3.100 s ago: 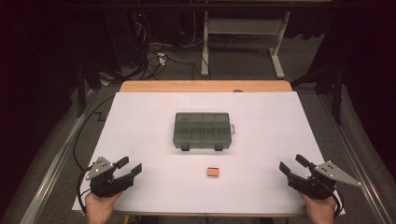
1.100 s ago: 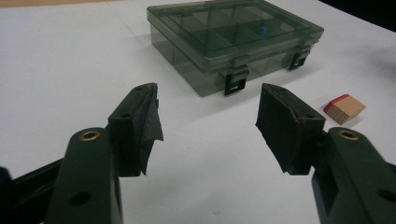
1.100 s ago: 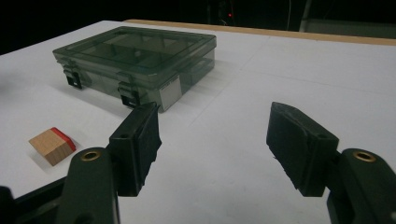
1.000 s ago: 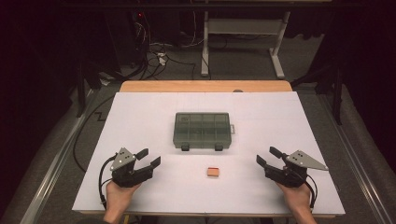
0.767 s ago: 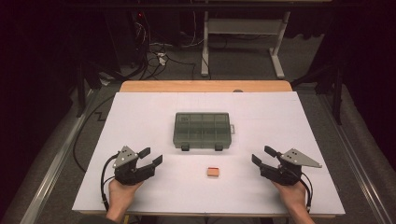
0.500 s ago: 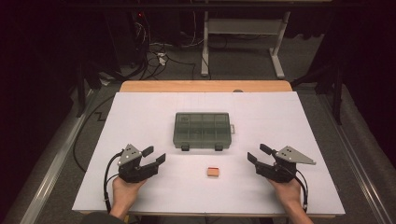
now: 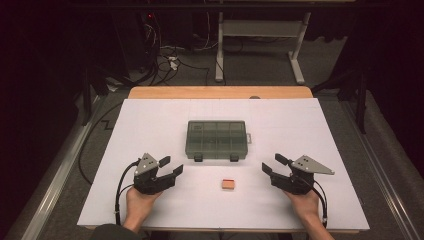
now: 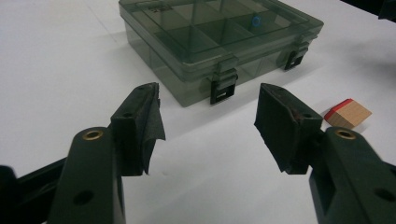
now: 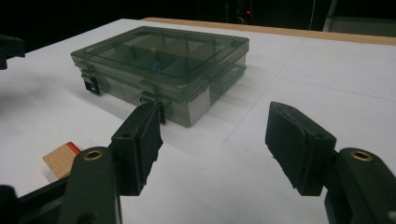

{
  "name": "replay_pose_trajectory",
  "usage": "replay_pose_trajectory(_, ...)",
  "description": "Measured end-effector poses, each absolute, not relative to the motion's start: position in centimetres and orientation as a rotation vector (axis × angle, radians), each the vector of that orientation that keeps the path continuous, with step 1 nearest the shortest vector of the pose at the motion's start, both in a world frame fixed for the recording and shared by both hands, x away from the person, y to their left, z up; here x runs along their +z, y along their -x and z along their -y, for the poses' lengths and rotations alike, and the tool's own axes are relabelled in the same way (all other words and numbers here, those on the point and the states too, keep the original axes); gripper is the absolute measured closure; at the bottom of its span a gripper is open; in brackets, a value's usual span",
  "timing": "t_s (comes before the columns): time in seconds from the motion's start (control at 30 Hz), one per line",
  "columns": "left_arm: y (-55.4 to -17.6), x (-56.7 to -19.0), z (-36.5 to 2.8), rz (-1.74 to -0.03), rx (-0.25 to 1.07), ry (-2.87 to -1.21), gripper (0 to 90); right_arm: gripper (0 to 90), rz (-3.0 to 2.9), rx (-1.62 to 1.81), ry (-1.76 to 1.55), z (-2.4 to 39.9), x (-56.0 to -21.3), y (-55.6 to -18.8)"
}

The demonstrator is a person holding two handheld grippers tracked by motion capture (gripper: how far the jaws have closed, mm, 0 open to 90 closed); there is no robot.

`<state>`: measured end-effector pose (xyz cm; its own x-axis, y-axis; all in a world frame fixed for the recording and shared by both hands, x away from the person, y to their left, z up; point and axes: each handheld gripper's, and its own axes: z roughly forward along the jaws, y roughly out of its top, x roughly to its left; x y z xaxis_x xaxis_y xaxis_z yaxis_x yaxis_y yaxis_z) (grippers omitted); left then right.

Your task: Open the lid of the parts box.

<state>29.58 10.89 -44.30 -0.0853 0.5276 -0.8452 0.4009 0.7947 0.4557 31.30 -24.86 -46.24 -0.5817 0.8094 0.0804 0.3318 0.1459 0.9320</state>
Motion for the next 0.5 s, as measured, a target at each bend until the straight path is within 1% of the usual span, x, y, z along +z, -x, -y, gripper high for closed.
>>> replay_pose_trajectory(0.17,-30.0,-44.3,-9.9,-1.722,0.112,-0.734,41.7,36.8,-1.997,1.435,-1.083,24.2,-46.2,-31.7)
replay_pose_trajectory(0.5,-30.7,-44.4,-9.1,-1.740,0.092,-0.753,43.9,39.9,-2.016,1.443,-1.102,23.4,-46.0,-32.6)
